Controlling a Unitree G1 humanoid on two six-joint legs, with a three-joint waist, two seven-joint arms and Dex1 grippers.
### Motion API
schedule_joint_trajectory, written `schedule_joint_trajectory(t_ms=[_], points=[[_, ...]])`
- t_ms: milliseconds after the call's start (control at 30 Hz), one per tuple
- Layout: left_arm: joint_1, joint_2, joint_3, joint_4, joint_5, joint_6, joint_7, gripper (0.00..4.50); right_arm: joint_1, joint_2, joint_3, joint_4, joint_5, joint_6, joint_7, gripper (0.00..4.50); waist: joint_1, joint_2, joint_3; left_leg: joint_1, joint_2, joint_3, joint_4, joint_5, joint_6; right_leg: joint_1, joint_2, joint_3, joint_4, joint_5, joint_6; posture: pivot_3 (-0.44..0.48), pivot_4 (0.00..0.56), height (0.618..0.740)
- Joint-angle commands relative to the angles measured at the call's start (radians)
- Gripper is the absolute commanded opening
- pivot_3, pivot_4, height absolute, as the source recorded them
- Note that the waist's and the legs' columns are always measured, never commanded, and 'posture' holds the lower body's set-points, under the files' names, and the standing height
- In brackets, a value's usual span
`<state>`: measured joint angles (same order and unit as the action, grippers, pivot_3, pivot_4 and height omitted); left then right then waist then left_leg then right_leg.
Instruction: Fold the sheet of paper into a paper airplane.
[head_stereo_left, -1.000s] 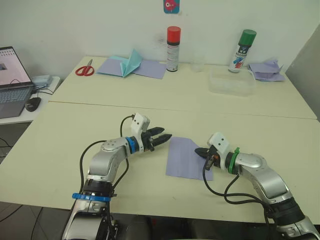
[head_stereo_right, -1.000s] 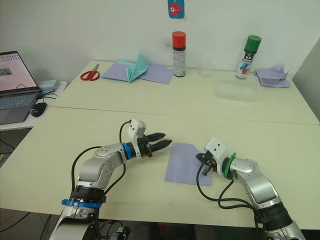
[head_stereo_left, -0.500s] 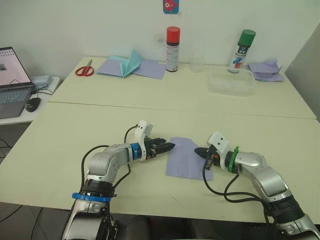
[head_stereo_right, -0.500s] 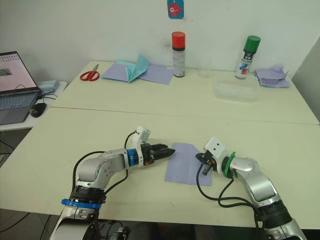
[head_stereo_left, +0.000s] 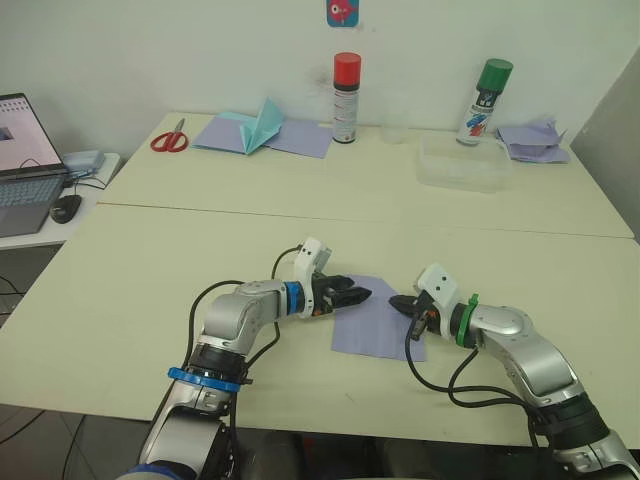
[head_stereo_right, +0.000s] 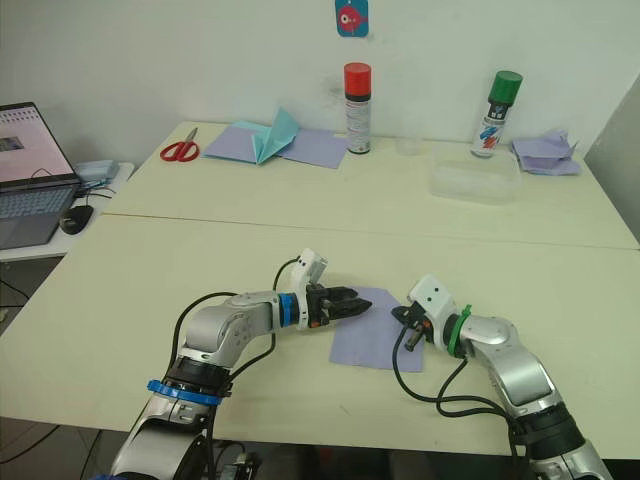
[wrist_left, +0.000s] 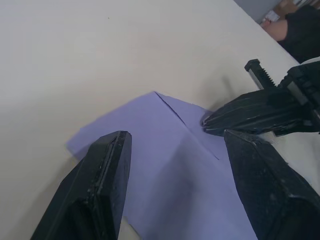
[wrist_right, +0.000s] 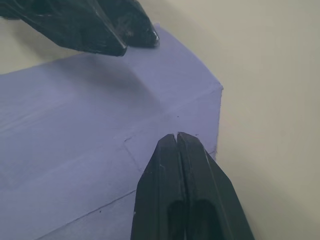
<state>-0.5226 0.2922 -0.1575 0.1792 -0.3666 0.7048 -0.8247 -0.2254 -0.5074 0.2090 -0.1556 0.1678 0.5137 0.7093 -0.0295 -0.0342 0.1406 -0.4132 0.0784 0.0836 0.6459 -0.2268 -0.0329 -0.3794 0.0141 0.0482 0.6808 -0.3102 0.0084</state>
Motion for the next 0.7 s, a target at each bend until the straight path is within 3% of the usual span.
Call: schedule_joint_trajectory(t_ms=[33,233,500,700], points=[[-0.082,0.058,-0.033,0.054,0.068,-0.154,-0.091,3.28,0.018,-0.006,0.013,0.014,-0.018,0.025,-0.005,0.00,0.000,0.000,0.000,0.000,0.000,0.000,0.000,0.000,0.000,0.000,0.000,0.000,0.000,0.000,0.000,0.000,0.150,0.740],[-0.248,0.106,-0.098,0.343,0.154,-0.285,-0.284,3.28,0.004,-0.002,0.020,0.030,-0.019,0.020,0.002,0.00,-0.001,0.000,0.000,-0.001,-0.003,0.001,0.000,0.000,0.000,-0.001,0.000,0.000,-0.001,0.000,0.000,0.000,0.150,0.740],[-0.437,0.049,-0.155,0.723,0.257,-0.392,-0.484,3.28,-0.006,0.004,0.026,0.038,-0.020,0.018,0.006,0.00,-0.001,-0.001,0.001,-0.003,-0.002,0.000,0.000,0.000,0.000,-0.004,0.002,-0.001,0.000,0.000,0.000,0.000,0.150,0.740],[-0.508,0.019,-0.139,0.867,0.300,-0.415,-0.546,3.28,0.006,0.003,0.023,0.022,-0.017,0.026,0.001,0.00,-0.002,-0.001,0.001,-0.003,-0.002,0.000,0.000,0.000,0.000,-0.004,0.002,-0.001,0.000,0.000,0.000,0.000,0.150,0.740]])
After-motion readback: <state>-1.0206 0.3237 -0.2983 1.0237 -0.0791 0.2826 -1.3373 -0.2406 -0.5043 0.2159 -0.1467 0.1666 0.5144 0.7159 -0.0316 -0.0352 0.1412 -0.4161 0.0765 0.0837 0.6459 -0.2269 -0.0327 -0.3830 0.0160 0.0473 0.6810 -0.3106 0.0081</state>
